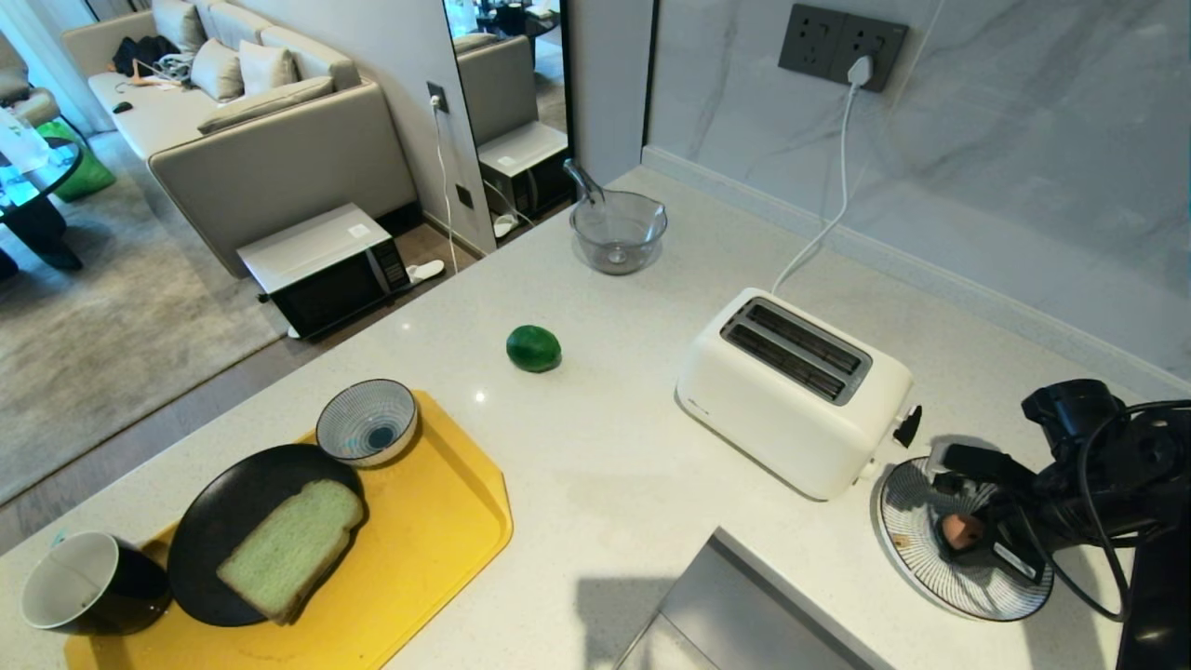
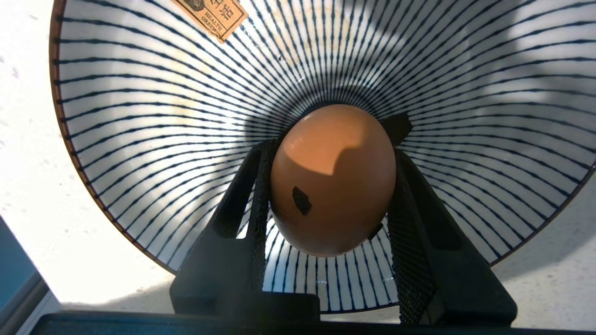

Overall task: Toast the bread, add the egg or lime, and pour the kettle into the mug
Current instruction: Pick up the egg

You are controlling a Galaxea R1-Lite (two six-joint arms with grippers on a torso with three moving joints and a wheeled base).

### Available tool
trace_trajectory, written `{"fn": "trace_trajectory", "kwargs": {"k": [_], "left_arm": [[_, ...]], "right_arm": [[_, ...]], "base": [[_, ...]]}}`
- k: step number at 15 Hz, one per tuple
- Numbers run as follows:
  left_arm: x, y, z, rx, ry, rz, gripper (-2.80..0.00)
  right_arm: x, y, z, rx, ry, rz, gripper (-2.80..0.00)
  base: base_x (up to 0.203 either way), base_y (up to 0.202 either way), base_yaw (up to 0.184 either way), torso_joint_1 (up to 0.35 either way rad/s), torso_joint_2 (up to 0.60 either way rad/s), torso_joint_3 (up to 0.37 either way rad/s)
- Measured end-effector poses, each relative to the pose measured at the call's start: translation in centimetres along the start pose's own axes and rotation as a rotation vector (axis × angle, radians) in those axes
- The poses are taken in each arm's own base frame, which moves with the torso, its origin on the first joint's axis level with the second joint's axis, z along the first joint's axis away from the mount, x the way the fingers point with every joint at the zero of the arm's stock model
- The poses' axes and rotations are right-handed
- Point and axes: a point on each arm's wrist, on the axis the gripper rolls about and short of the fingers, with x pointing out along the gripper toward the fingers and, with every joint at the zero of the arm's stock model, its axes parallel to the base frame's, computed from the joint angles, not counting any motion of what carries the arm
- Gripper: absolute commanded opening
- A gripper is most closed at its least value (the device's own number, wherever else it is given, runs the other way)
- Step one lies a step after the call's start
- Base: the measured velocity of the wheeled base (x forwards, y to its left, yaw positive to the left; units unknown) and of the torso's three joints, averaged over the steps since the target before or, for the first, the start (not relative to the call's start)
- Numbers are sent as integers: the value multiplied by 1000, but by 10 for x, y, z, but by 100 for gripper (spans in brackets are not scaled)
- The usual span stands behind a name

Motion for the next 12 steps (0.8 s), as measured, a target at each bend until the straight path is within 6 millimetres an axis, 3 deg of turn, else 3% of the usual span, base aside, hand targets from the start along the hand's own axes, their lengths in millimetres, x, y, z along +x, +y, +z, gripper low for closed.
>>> {"fn": "trace_trajectory", "kwargs": {"k": [6, 12], "left_arm": [[0, 0, 0, 0, 0, 0, -280], [0, 0, 0, 0, 0, 0, -280]], "right_arm": [[-11, 2, 1, -1, -20, -19, -280], [-43, 13, -4, 2, -52, -67, -280]], "base": [[0, 0, 0, 0, 0, 0], [0, 0, 0, 0, 0, 0]]}}
